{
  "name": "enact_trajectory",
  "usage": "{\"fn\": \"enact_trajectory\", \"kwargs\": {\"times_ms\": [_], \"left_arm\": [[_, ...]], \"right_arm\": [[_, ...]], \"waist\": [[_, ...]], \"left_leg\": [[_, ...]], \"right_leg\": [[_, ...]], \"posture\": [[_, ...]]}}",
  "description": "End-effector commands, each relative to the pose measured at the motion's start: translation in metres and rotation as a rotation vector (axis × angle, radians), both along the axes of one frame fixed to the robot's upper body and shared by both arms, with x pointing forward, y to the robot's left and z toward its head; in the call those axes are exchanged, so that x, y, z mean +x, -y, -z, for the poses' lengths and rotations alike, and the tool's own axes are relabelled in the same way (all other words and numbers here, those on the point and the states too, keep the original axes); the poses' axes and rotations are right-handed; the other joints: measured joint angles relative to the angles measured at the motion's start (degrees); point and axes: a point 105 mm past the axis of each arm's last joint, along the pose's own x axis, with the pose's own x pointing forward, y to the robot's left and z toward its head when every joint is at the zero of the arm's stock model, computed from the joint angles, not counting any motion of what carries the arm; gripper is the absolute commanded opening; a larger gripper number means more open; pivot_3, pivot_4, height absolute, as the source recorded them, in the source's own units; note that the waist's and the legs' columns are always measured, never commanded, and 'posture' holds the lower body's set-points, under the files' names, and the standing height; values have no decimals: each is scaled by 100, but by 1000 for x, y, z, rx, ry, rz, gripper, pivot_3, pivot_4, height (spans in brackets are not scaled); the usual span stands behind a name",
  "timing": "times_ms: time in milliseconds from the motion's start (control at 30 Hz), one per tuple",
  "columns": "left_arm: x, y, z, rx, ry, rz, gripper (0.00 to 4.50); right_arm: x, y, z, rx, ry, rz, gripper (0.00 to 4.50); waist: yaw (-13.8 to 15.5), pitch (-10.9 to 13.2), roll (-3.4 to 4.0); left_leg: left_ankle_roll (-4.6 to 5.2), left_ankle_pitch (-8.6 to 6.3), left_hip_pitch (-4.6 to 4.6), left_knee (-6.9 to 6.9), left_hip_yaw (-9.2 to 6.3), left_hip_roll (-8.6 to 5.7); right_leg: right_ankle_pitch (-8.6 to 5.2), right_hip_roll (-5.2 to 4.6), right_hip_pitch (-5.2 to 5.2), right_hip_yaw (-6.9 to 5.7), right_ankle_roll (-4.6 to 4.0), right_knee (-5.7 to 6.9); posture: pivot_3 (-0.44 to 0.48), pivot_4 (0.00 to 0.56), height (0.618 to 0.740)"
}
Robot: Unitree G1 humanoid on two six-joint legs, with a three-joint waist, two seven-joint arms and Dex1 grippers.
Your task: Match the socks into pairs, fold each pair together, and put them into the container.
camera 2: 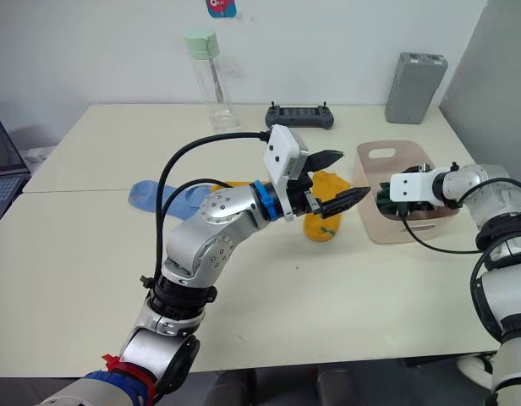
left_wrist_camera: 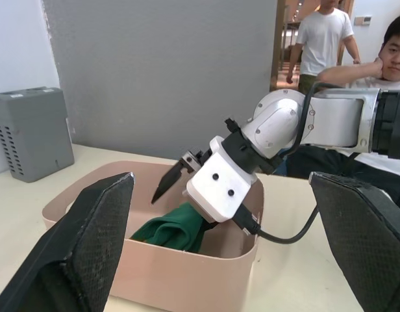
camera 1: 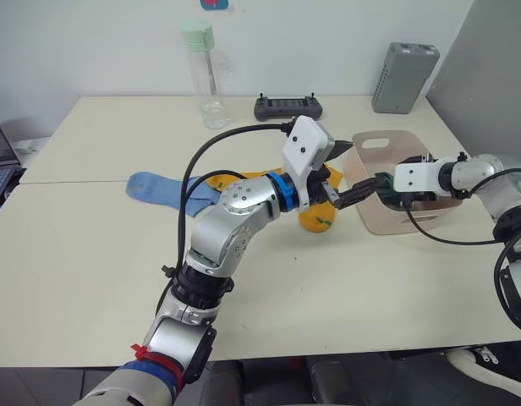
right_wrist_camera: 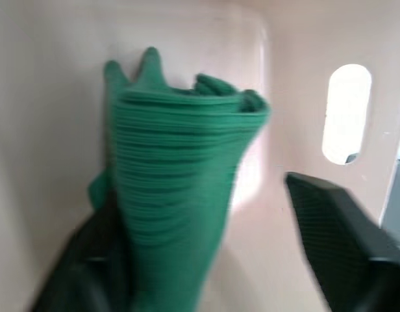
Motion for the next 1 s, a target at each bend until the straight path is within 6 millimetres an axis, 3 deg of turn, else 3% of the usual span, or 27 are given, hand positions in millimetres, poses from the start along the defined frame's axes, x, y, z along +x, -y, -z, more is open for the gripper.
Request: {"fn": "enact_trajectory", "kwargs": {"times_ms": [33, 400, 533, 600, 700, 1000], "left_arm": [[-6, 0, -14, -23, 65, 14, 4500], [-2, -1, -14, -16, 76, 14, 4500], [-2, -2, -14, -18, 76, 11, 4500], [-2, -2, -14, -18, 77, 11, 4500], [-1, -2, -14, -19, 79, 11, 4500], [-1, -3, -14, -11, 79, 7, 4500]], "right_arm": [[-1, 3, -31, -7, 26, -6, 4478], [-22, 5, -75, 34, -148, -26, 4478], [-16, 5, -89, 57, -70, 0, 4478], [-12, 5, -86, 58, -52, 11, 4478], [-6, 1, -69, 109, -66, 19, 3861], [-3, -7, -13, 127, -204, 50, 687]], "waist": [[1, 1, 1], [2, 10, 15], [0, 10, 15], [-1, 10, 15], [-6, 10, 15], [1, 10, 16]], "left_leg": [[0, 0, 0, 0, 0, 0], [0, 0, 0, -1, 0, 0], [0, 0, 0, -1, -1, 0], [0, 0, 0, -1, -1, 0], [0, 0, 0, 0, 0, 0], [0, 0, -2, -1, -2, 0]], "right_leg": [[0, 0, 0, 0, 0, 0], [-1, 0, 0, -2, 1, -1], [-1, 0, 0, -4, 1, -1], [-2, 0, 0, -3, 1, -1], [-2, 0, -1, -2, 1, -1], [0, 0, -1, -4, -2, -1]], "posture": [[0, 150, 740], [0, 150, 740], [0, 150, 740], [0, 150, 740], [0, 150, 740], [0, 150, 740]]}}
